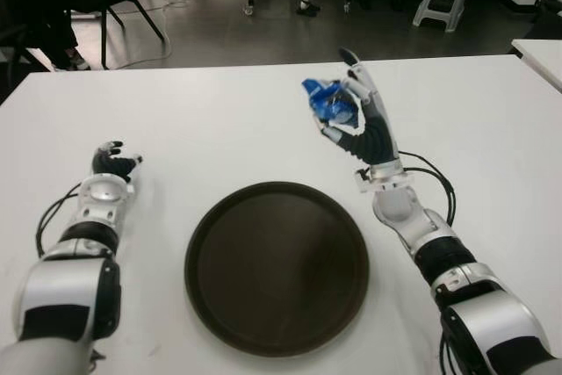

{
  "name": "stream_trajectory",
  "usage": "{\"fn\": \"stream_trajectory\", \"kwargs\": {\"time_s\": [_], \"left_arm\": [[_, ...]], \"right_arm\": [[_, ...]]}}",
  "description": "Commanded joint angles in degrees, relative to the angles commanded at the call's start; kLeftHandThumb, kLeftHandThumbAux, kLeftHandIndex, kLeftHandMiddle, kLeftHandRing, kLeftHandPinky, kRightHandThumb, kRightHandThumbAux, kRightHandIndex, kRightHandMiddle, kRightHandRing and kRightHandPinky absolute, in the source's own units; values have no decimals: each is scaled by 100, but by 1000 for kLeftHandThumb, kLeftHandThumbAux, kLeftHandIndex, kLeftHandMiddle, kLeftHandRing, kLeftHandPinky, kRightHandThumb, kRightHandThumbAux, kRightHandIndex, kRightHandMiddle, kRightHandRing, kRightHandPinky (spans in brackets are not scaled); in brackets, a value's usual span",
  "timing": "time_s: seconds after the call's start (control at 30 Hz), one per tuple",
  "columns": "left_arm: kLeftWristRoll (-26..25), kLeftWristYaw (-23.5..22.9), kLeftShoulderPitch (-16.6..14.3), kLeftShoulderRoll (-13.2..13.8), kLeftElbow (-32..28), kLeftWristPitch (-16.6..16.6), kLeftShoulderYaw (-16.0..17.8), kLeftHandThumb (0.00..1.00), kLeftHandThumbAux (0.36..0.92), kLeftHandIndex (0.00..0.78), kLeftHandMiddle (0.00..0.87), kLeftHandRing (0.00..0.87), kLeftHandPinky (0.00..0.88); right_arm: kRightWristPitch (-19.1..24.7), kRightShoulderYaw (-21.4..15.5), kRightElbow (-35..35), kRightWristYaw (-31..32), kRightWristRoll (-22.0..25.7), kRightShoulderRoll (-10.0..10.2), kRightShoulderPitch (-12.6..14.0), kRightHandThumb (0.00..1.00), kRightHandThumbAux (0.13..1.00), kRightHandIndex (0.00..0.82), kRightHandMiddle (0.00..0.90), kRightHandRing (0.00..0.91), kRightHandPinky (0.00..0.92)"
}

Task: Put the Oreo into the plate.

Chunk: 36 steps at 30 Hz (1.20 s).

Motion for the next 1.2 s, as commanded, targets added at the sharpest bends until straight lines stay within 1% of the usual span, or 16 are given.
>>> {"fn": "stream_trajectory", "kwargs": {"time_s": [0.17, 0.33, 0.53, 0.57, 0.63, 0.7, 0.87, 1.07, 1.2], "left_arm": [[-13, -26, 3, 0, 0, -13, 14, 356, 755, 184, 161, 175, 160], [-10, -22, 1, 1, 0, -12, 15, 356, 749, 184, 164, 176, 162], [-21, 13, -12, -2, 11, 56, 38, 363, 747, 190, 161, 177, 162], [-20, 13, -13, -2, 10, 58, 41, 477, 738, 266, 166, 180, 162], [-16, 14, -15, -1, 8, 63, 43, 577, 730, 331, 170, 182, 160], [-4, 29, -15, -1, 6, 67, 38, 639, 724, 373, 172, 181, 161], [6, 41, -13, 1, 9, 65, 36, 674, 721, 396, 172, 181, 169], [-52, -13, 20, -4, -5, -39, 93, 681, 721, 400, 172, 184, 178], [-41, -15, 21, -7, -6, -53, 96, 682, 722, 399, 172, 184, 176]], "right_arm": [[-73, 60, -84, 295, 81, -7, 51, 714, 712, 424, 38, 0, 0], [-101, 52, -131, 422, 102, 6, 83, 714, 712, 424, 36, 0, 0], [-198, 219, -257, 627, 15, 82, 274, 712, 713, 423, 34, 0, 0], [-207, 232, -258, 644, 12, 96, 288, 711, 714, 423, 36, 0, 0], [-243, 265, -214, 681, 11, 135, 286, 711, 714, 423, 39, 0, 0], [-296, 296, -167, 741, 31, 150, 269, 711, 714, 422, 43, 0, 0], [-371, 359, -136, 905, 38, 143, 252, 711, 715, 422, 43, 0, 0], [-398, 454, -169, 1157, -15, 121, 258, 710, 715, 422, 35, 0, 0], [-421, 532, -204, 1372, 20, 123, 277, 710, 715, 421, 30, 0, 0]]}}
